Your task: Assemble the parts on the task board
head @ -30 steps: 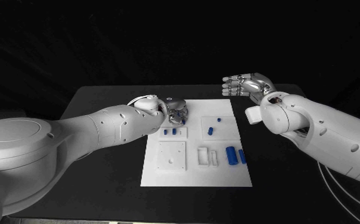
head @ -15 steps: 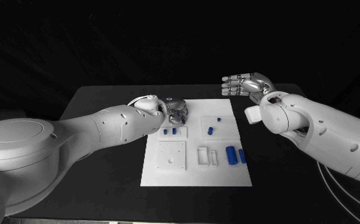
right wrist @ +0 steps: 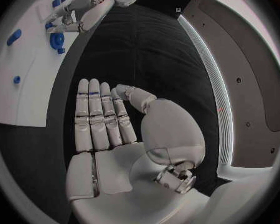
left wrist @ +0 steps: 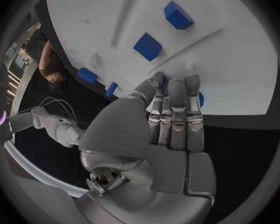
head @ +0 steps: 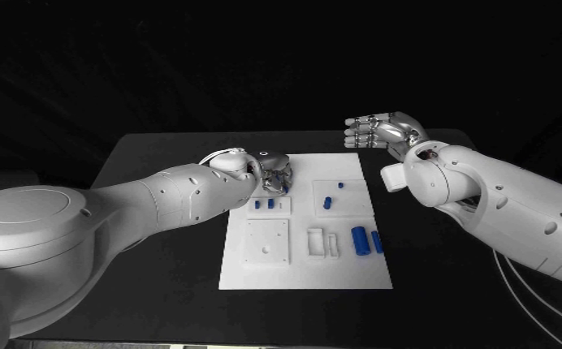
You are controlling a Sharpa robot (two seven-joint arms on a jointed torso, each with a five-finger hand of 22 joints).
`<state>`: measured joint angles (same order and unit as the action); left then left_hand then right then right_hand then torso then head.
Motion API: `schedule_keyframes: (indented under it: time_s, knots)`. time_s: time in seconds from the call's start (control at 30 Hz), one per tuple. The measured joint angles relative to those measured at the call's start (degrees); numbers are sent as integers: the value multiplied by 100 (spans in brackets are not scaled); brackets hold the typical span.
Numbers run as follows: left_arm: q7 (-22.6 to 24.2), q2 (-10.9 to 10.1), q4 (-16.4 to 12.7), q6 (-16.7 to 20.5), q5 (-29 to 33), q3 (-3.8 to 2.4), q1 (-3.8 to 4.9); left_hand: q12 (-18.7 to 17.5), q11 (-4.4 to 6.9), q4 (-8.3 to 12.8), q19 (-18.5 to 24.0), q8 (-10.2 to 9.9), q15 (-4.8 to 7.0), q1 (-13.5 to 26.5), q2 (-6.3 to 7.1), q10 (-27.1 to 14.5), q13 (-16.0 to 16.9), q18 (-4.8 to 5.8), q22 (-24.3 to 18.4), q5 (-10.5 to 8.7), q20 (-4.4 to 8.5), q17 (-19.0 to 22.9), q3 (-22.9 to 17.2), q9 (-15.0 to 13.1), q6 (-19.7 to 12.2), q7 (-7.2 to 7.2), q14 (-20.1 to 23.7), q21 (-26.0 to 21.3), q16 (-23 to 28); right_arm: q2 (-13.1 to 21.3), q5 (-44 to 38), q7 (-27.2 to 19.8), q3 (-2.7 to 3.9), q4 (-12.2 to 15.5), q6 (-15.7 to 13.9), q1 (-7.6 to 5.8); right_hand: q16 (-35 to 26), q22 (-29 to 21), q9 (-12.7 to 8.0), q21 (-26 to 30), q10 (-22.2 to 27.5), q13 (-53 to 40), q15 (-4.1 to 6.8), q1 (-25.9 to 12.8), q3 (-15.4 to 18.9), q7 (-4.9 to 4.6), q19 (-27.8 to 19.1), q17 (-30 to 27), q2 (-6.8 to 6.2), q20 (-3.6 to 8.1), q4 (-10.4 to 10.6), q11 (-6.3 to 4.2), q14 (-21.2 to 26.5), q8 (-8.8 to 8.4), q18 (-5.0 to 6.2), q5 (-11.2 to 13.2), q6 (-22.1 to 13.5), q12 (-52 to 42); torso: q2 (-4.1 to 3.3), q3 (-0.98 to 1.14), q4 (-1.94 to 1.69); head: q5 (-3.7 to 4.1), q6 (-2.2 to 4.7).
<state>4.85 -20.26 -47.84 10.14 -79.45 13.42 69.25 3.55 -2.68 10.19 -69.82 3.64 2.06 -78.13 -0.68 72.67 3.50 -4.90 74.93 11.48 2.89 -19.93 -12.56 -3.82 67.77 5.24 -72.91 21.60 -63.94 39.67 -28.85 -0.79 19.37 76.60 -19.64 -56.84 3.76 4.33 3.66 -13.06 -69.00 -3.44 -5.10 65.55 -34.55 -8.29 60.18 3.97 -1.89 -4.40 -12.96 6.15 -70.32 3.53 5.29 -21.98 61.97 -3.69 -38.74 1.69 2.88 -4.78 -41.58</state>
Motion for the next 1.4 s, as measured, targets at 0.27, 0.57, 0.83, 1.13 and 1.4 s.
schedule_keyframes:
  time_s: [0.27, 0.57, 0.83, 1.13, 1.4]
  knots:
    - [17, -1, 5, 64, 27, 4, -27, -1, 62, 104, -41, -15, 48, -89, -99, 176, -9, 2, -1, -223, 41, -71, -197, -5, 192, 7, -132, 247, -103, 0, 0, -1, 0, 2, 1, 0, 0, 0, 0, 0, 0, 0, 0, 0, 0, 0, 0, 0, 0, 0, 0, 0, 0, 0, 0, 0, 0, 0, 5, 3, -1, 10, -9]
    - [73, -172, -138, 293, 231, 16, -73, -2, 10, 98, -41, -14, 19, -62, -82, 83, -8, 9, -1, -256, 41, -82, -329, -11, 138, 15, -203, 377, -103, 15, 0, -3, 0, 2, 1, 0, 0, 0, 0, 0, 0, 0, 0, 0, 0, 0, 0, 0, 0, 0, 0, 0, 0, 0, 0, 0, 0, 0, 9, 3, -3, 31, 20]
    - [87, -404, -440, 461, 581, -187, -84, -2, 10, 89, -41, -14, 19, -28, -79, 83, -4, 10, -1, -266, 40, -82, -337, -11, 130, 9, -203, 377, -102, 40, 1, -3, 0, 21, 0, 0, 0, 0, 0, 0, 0, 0, 0, 0, 0, 0, 0, 0, 0, 0, 0, 0, 0, 0, 0, 0, 0, 0, 17, 2, -15, 29, 57]
    - [42, -910, -1046, 428, 1193, -466, -4, -1, 10, 21, -41, -14, 19, -6, -56, 83, -4, 13, -2, -333, 40, -81, -310, -8, 127, 7, -203, 377, -102, 98, 4, -3, 0, 36, -1, -1, 0, 0, 0, 51, 0, 0, 0, 0, 0, 0, 0, 0, 0, 0, 0, 0, 0, 0, 0, -22, 0, 0, 18, 3, -34, 13, 87]
    - [-111, -1420, -1471, 220, 1445, -511, 148, -1, -11, -44, -40, -16, 19, -16, -45, 62, -4, 14, -2, -368, 40, -81, -292, 0, 115, 13, -203, 367, -80, 124, 7, -3, 0, 34, -3, 0, 0, 0, 0, 51, 0, 0, 0, 0, 0, 0, 0, 0, 0, 0, 0, 0, 0, 0, 0, -22, 0, 0, 31, -2, -75, 38, 61]
